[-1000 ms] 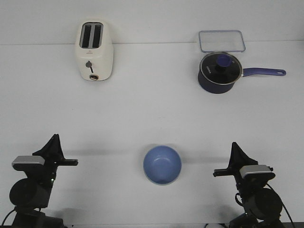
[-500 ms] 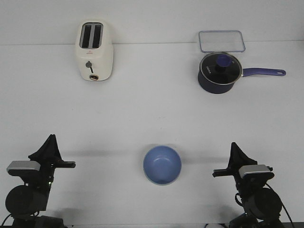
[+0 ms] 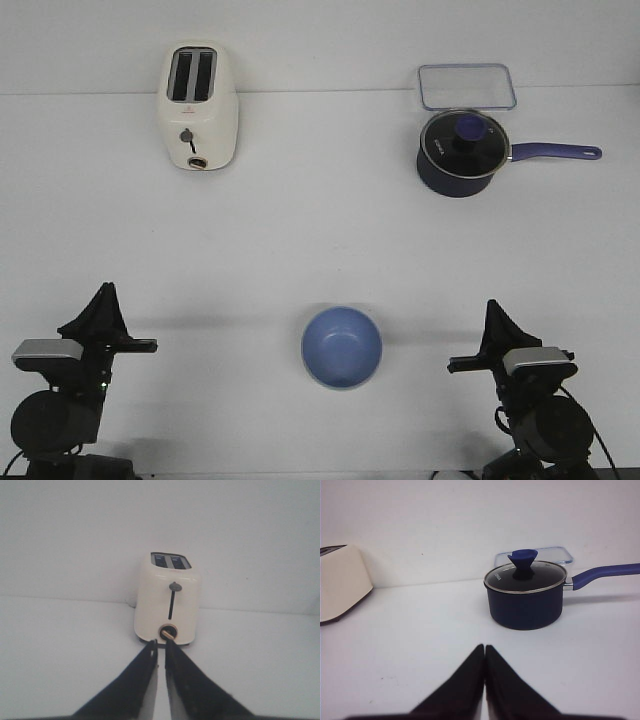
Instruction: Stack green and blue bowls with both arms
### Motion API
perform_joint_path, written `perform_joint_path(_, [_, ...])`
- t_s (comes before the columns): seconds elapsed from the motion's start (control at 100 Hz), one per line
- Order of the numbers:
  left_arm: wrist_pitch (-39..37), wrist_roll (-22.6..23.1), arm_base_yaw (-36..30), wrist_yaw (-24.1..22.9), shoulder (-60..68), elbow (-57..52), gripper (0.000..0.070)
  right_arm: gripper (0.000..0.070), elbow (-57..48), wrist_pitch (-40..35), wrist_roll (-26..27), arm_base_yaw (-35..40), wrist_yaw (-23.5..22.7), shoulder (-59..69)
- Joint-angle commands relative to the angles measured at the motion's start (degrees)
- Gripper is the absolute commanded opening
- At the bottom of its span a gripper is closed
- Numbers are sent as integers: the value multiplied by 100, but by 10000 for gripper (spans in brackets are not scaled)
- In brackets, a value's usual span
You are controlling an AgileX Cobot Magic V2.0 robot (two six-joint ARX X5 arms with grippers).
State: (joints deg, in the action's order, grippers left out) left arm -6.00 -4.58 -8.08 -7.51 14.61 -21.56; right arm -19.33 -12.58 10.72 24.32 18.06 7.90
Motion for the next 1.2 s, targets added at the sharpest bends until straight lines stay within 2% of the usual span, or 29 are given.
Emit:
perform_joint_path(0.0, [-55, -11, 96, 46, -105, 190, 15, 0, 17, 59, -35, 20, 15, 2])
perform_joint_path(0.1, [-76, 245, 354, 629, -326, 697, 15, 0, 17, 59, -35, 20, 15, 2])
perform_joint_path(0.25, [-203, 136, 745, 1019, -732, 1340, 15, 0, 17, 59, -35, 20, 15, 2])
perform_joint_path(0.51, [-470, 57, 826, 1034, -1438, 2087, 15, 0, 17, 59, -35, 20, 15, 2])
perform_joint_path(1.19, [-439, 68, 828, 1034, -1443, 2076, 15, 0, 17, 59, -35, 20, 7, 2])
